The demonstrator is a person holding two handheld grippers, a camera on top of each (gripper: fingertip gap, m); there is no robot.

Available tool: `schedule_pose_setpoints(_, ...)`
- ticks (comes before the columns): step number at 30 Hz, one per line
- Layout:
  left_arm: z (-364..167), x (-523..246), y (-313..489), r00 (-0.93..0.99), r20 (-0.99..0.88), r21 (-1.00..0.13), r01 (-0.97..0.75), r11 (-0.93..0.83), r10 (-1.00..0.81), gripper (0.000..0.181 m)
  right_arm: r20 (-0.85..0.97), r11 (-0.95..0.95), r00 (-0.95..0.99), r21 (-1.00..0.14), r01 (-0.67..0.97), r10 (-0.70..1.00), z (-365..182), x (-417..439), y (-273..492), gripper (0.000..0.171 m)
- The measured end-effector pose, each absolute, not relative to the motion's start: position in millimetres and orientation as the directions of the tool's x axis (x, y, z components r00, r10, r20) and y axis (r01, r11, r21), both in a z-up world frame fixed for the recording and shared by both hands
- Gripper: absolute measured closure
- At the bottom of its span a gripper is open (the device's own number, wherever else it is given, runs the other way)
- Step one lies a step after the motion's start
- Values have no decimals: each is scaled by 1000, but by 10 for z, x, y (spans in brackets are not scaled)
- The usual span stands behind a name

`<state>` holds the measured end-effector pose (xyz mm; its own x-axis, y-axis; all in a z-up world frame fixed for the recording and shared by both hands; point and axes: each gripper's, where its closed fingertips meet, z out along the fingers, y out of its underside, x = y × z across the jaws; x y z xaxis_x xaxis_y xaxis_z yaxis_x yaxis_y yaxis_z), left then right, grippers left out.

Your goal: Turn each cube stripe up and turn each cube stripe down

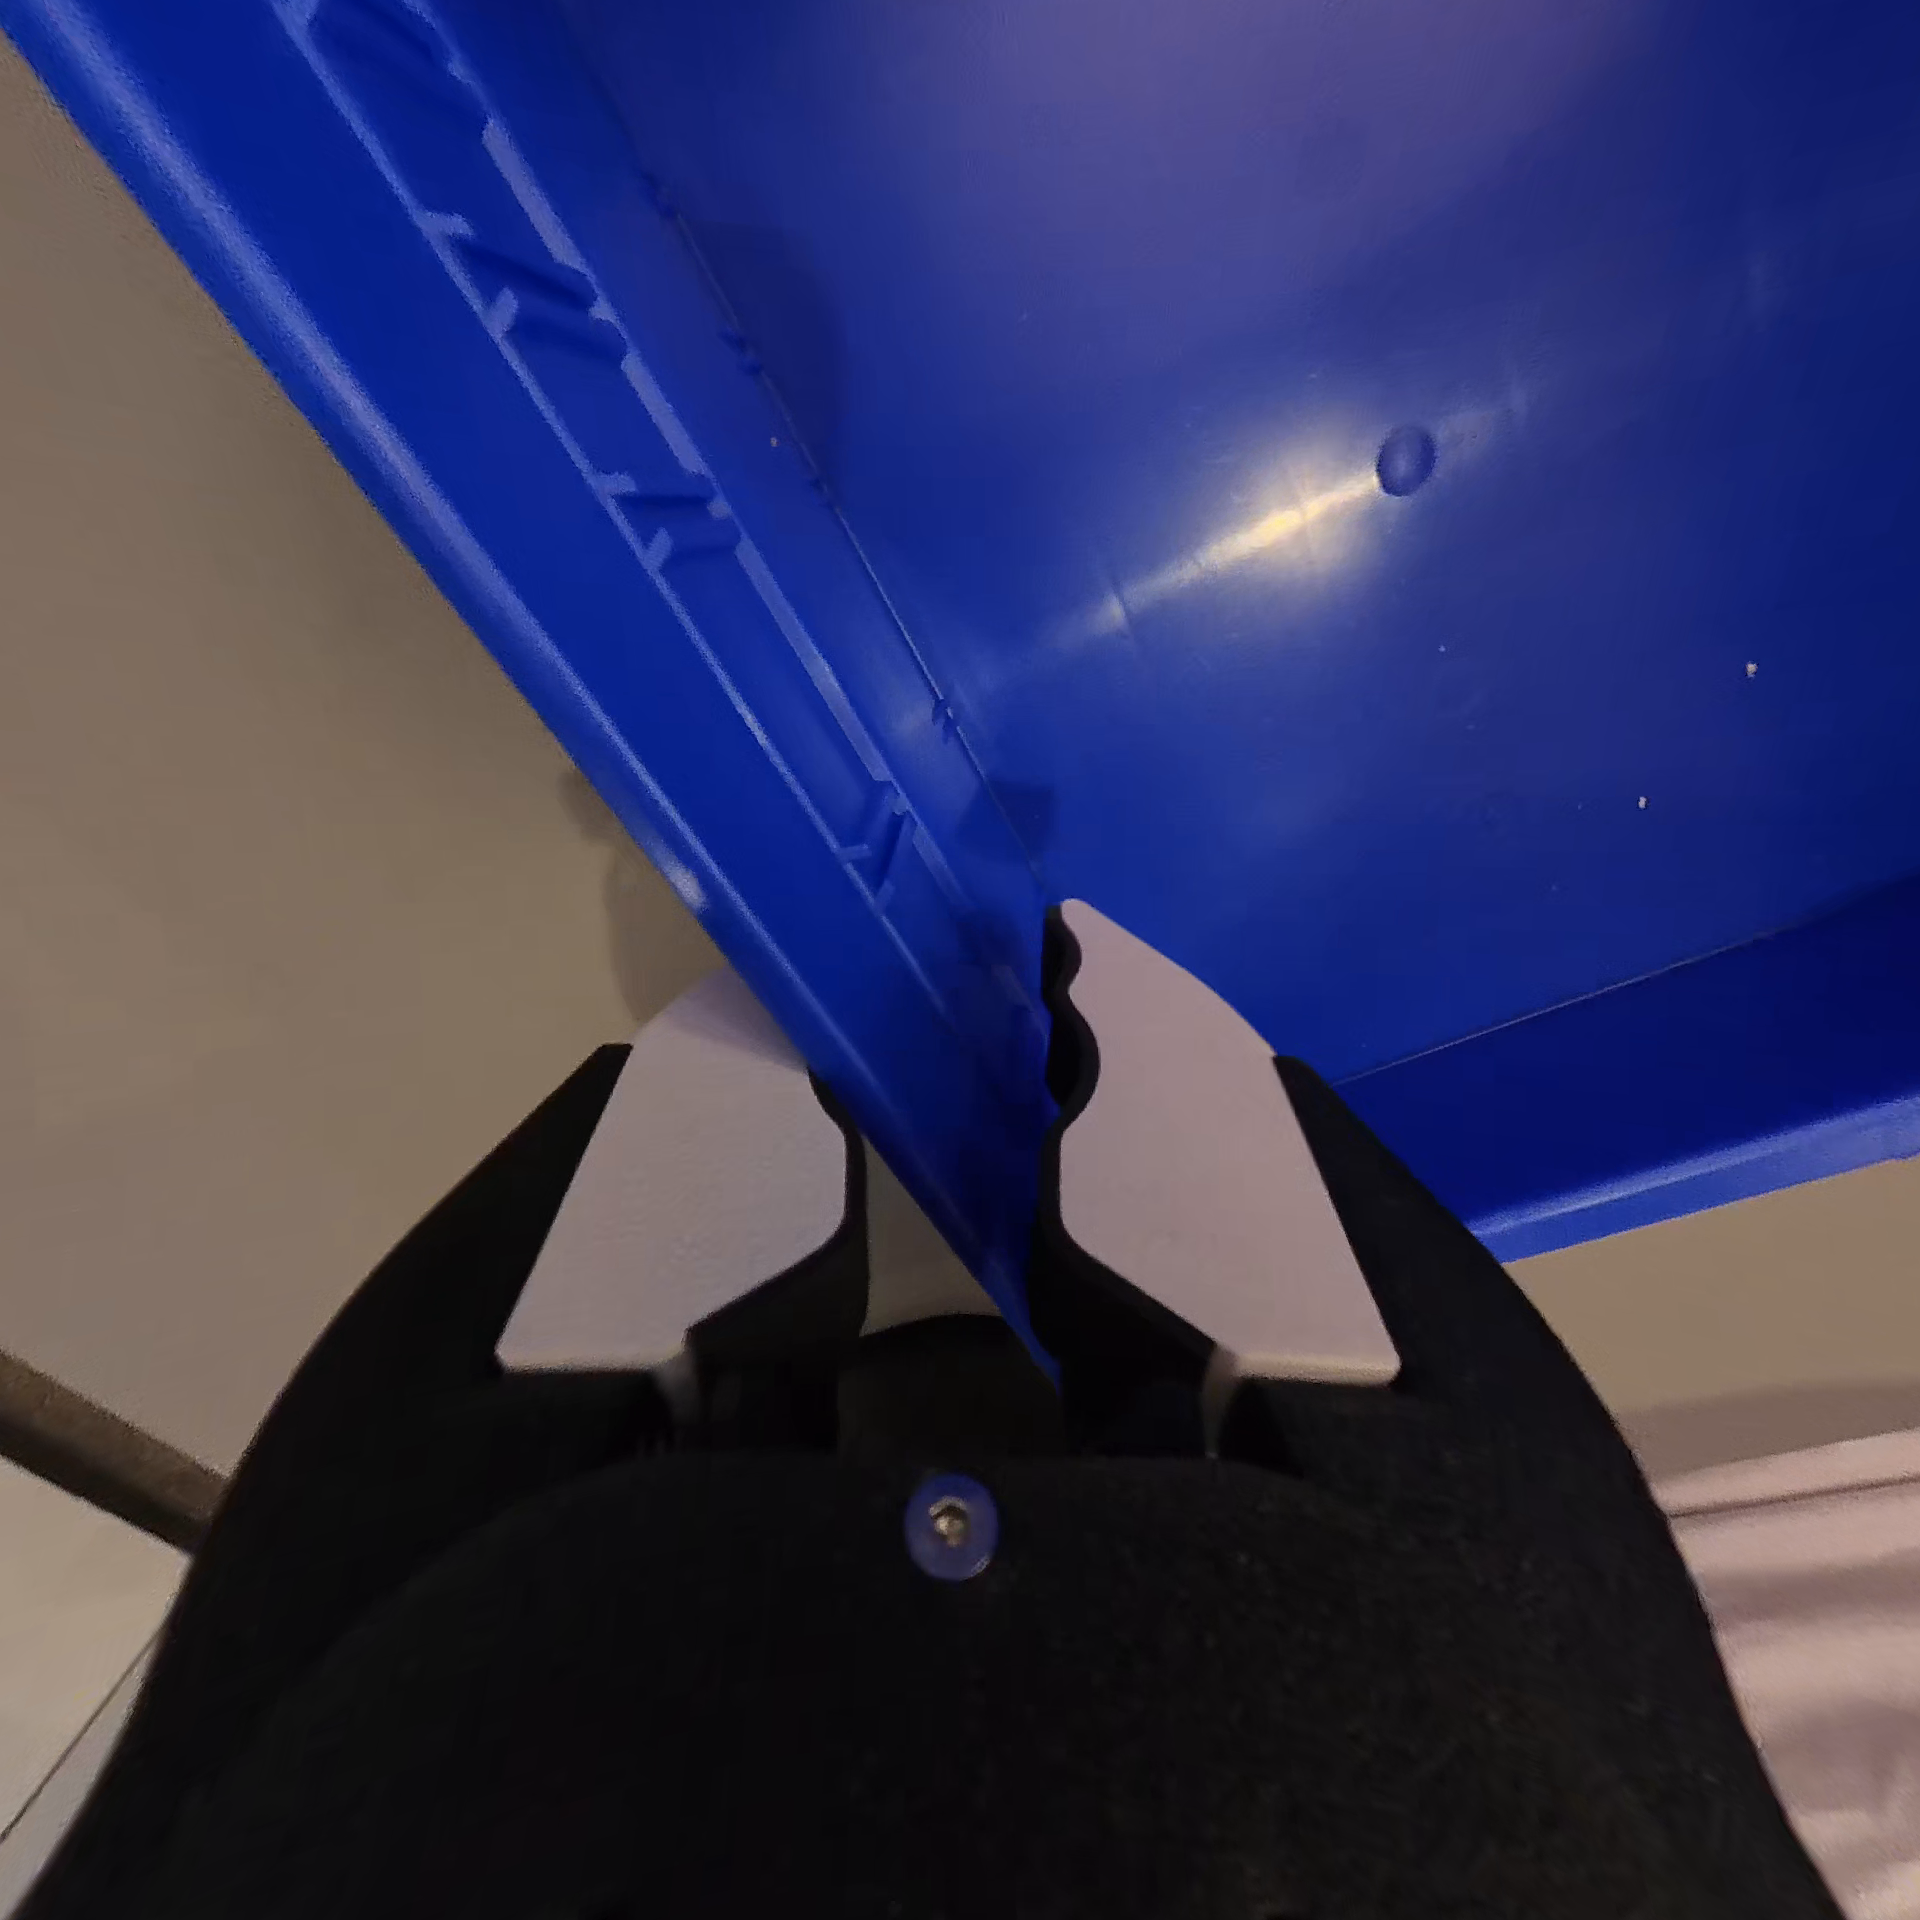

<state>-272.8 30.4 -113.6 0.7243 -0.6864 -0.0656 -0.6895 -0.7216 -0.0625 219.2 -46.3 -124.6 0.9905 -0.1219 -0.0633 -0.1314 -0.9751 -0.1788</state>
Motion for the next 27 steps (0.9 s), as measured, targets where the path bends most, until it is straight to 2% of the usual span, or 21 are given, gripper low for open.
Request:
schedule_pose_setpoints(1, -1137, -2691, 281, 717, -48, -65, -697, -714, -695, 146, -63, -974, 990, -179, -136, -127, -1255, 2196, -454, 159)
schedule_pose_setpoints(3, -1127, -2615, 223, 710, 13, -74, -702, -709, -704, 127, -50, -975, 990, -176, -138, -131, -1283, 2207, -442, 157)
schedule_pose_setpoints(5, -1097, -2561, 164, 704, 88, -79, -701, -709, -705, 116, -31, -978, 991, -162, -134, -131, -1298, 2215, -448, 155)
schedule_pose_setpoints(15, -509, -2618, 119, 655, 322, -258, -633, -729, -683, 122, -63, -983, 995, -163, -87, -77, -1305, 2186, -446, 159)
schedule_pose_setpoints(18, -192, -2638, 125, 603, 381, -376, -591, -714, -701, 129, -79, -988, 997, -155, -20, -7, -1308, 2174, -453, 161)
schedule_pose_setpoints(22, 436, -2732, 167, 532, 380, -614, -467, -637, -756, 136, -49, -977, 997, -205, 52, 64, -1346, 2190, -415, 158)
schedule_pose_setpoints(27, 1512, -3071, 160, 506, 203, -937, -149, -316, -838, 150, -166, -988, 986, -155, -13, 13, -1364, 2115, -454, 163)
